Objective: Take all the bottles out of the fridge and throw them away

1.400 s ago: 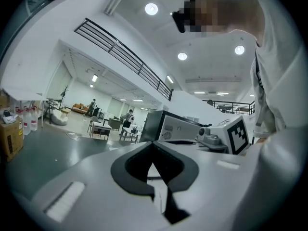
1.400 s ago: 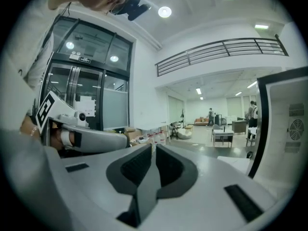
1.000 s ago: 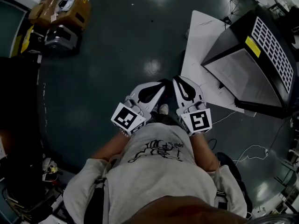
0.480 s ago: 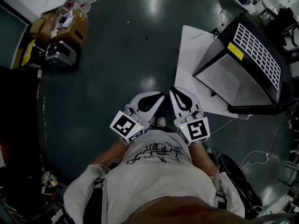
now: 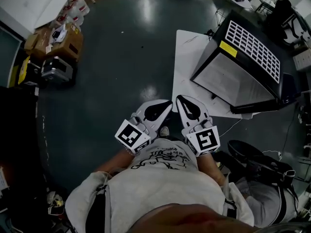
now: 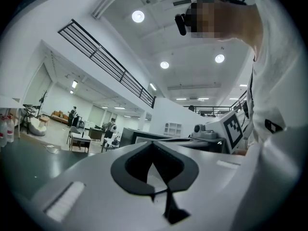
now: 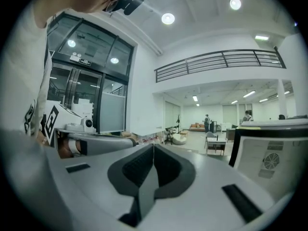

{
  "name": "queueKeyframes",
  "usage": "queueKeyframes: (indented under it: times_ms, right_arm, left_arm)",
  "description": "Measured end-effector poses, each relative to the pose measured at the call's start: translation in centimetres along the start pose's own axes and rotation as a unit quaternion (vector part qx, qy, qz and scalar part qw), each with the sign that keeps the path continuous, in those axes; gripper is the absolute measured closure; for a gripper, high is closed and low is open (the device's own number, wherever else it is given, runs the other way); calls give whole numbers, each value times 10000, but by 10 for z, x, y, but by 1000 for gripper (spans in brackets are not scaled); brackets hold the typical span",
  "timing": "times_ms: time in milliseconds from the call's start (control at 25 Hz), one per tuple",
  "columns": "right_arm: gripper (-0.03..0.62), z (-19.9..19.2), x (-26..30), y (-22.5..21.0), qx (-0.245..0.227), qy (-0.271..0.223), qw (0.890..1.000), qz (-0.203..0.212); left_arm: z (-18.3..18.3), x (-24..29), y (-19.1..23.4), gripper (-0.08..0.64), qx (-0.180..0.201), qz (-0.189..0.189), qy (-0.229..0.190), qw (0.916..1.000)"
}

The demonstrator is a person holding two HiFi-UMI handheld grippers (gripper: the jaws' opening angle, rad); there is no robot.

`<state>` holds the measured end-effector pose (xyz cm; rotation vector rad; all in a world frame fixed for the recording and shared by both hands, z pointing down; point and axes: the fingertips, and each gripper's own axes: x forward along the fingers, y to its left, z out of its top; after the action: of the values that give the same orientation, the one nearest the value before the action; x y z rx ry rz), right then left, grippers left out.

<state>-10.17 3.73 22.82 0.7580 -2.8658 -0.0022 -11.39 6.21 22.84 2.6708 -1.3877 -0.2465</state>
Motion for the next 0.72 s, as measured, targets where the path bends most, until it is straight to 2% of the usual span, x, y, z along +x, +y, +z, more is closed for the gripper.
queueKeyframes:
  times_ms: [200, 600, 720]
  right_arm:
    - [583, 7, -13, -1, -71, 30, 9999, -128]
    - [583, 18, -16, -2, -101, -93, 9998, -114]
    - [583, 18, -16, -6, -62, -59, 9998, -161]
  left_arm:
    - [10, 4, -13, 551, 57, -142, -81, 9998]
    - [15, 8, -15, 551, 152, -159, -76, 9997]
    - [13, 10, -16, 551, 70, -150, 15, 9999]
